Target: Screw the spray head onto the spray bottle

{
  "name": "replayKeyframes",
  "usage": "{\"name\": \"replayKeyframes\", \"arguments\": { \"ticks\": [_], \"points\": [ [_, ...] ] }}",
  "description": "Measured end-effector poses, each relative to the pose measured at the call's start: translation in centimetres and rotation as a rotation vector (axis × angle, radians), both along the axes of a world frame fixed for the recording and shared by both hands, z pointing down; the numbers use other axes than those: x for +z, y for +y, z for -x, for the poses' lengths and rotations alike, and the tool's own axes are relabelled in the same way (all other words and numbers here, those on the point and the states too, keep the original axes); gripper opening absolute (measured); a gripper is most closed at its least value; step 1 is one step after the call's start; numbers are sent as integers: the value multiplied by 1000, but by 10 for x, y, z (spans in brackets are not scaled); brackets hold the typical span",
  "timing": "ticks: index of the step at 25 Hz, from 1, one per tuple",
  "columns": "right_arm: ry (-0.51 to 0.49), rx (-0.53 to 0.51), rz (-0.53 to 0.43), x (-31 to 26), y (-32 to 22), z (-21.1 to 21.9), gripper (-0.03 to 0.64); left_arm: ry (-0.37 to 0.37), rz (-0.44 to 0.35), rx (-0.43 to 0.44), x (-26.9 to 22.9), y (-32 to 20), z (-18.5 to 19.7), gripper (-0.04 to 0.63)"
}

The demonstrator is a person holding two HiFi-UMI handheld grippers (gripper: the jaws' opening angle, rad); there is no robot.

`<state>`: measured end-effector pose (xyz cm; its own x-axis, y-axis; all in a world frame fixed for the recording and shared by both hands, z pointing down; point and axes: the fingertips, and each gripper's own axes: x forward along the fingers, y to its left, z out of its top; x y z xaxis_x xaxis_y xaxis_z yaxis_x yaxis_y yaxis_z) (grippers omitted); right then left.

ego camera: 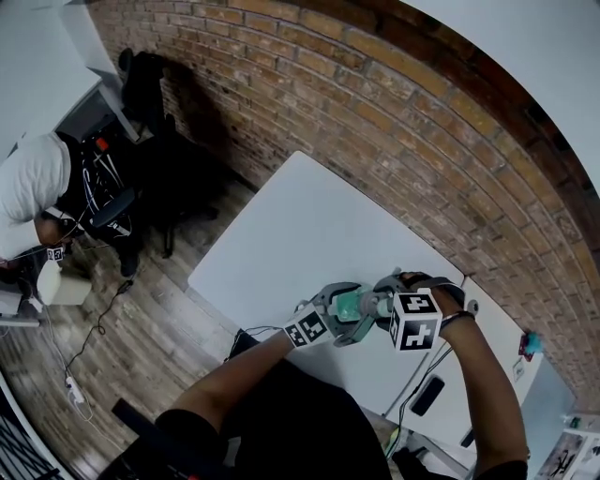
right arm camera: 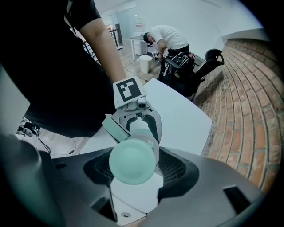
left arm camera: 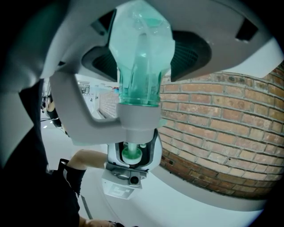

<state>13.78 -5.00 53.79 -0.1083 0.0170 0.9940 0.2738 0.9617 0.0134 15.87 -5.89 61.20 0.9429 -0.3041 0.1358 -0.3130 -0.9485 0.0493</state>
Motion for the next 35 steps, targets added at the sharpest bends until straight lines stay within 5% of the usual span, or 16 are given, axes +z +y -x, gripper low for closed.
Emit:
{"name": "replayKeyframes", "arguments": {
  "ticks": [35],
  "points": [
    [-50, 24, -84, 5, 3, 4, 264, -9, 37, -32, 7, -1, 4, 374]
  ]
}}
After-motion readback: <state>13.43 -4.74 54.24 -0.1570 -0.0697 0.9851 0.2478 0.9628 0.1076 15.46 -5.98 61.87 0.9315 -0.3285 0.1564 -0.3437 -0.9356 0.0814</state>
